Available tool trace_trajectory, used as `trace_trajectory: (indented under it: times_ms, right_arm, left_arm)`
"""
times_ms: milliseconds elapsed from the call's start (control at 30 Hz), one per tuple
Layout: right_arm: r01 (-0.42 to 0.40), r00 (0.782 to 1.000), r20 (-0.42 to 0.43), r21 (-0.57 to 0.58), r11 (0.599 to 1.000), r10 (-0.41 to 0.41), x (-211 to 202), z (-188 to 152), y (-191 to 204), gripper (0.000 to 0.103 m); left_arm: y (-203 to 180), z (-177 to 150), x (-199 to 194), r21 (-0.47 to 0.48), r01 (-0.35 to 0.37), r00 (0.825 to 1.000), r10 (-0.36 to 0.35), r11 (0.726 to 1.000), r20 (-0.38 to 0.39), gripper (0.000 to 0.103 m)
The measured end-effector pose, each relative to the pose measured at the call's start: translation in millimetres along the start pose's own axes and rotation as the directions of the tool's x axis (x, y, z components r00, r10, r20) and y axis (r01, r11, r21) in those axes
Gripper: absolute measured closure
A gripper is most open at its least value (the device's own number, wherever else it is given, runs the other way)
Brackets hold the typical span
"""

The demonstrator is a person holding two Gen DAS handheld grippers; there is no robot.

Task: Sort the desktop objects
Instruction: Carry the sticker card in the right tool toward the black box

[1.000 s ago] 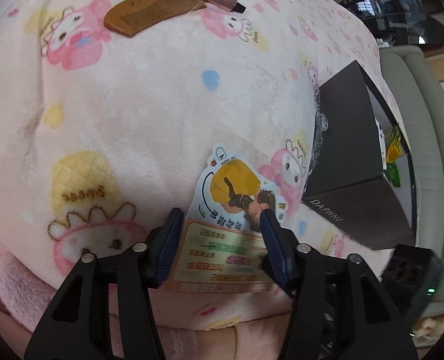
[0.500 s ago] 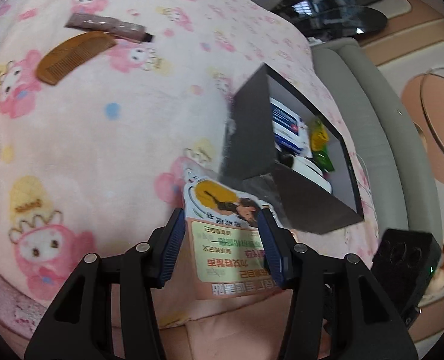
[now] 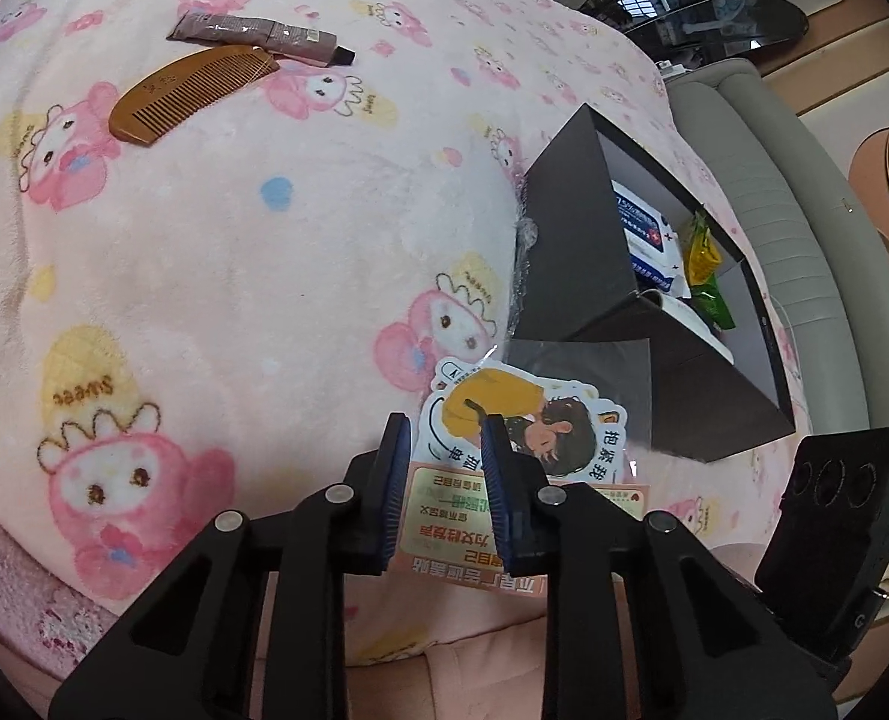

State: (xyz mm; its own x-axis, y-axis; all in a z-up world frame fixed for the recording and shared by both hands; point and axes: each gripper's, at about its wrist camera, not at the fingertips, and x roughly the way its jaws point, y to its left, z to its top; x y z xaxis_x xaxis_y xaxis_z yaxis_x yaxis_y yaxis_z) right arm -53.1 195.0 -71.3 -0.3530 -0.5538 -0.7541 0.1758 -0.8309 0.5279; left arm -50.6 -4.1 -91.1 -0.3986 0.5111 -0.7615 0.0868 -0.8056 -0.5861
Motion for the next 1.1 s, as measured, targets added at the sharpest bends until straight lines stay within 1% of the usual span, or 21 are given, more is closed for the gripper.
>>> trace_trajectory:
  times_ms: [100,233,367,433,533,600,667,767,867,933,1000,1100]
  right_arm:
    - [0.024,1.000,-0.018,0.008,1.000,-0.024,4.8,-1.5,-1.2,0.074]
    - [0.073,0.996,-0.057,0.057,0.996,-0.070,12.4,-3.0,-11.0,0.074]
    - [0.085,0.996,-0.040,0.091,0.992,-0.082,8.0,-1.6,-17.2,0.074]
    - [0.098,0.995,-0.030,0.097,0.990,-0.096,6.2,-1.2,-18.6,0.074]
    - [0.118,0.993,-0.044,0.106,0.987,-0.114,9.4,-1.9,-21.1,0.074]
    - [0.131,0.991,-0.053,0.112,0.985,-0.125,11.6,-2.3,-22.7,0.074]
    - [0.144,0.989,-0.062,0.117,0.983,-0.137,13.8,-2.7,-24.3,0.074]
    - [0.158,0.986,-0.075,0.127,0.979,-0.149,16.8,-3.3,-26.8,0.074]
    - [0.108,0.993,-0.065,0.135,0.985,-0.099,14.9,-3.5,-27.9,0.074]
    - [0.080,0.996,-0.047,0.112,0.990,-0.075,12.2,-3.1,-24.0,0.074]
    - [0.107,0.994,-0.019,0.077,0.991,-0.106,8.2,-2.7,-18.6,0.075]
    - [0.185,0.983,-0.009,0.058,0.981,-0.185,5.5,-2.5,-16.4,0.075]
  left_arm:
    - [4.1,-0.2,2.7,-0.015,-0.016,1.000,0.016,1.000,-0.008,0.079]
    - [12.3,-0.1,8.2,-0.051,-0.054,0.998,0.053,0.997,-0.028,0.079]
    - [19.1,0.7,7.1,-0.085,-0.073,0.997,0.072,0.994,-0.014,0.079]
    - [22.8,0.5,4.6,-0.104,-0.073,0.997,0.073,0.992,-0.002,0.076]
    - [28.9,0.9,4.4,-0.137,-0.082,0.997,0.082,0.987,-0.001,0.069]
    - [32.6,0.7,5.7,-0.157,-0.084,0.996,0.083,0.984,-0.009,0.068]
    - [32.0,-0.3,9.9,-0.156,-0.059,0.998,0.055,0.986,-0.032,0.065]
    - [24.3,-3.3,19.7,-0.131,-0.024,0.997,0.014,0.991,-0.074,0.064]
    - [20.0,-9.2,31.4,-0.128,-0.013,0.994,-0.001,0.992,-0.109,0.064]
    - [19.2,-11.7,36.7,-0.134,-0.009,0.993,-0.007,0.991,-0.121,0.064]
    - [19.0,-13.3,38.5,-0.144,0.009,0.992,-0.027,0.989,-0.124,0.064]
    - [19.1,-15.0,38.3,-0.161,0.044,0.991,-0.064,0.986,-0.119,0.064]
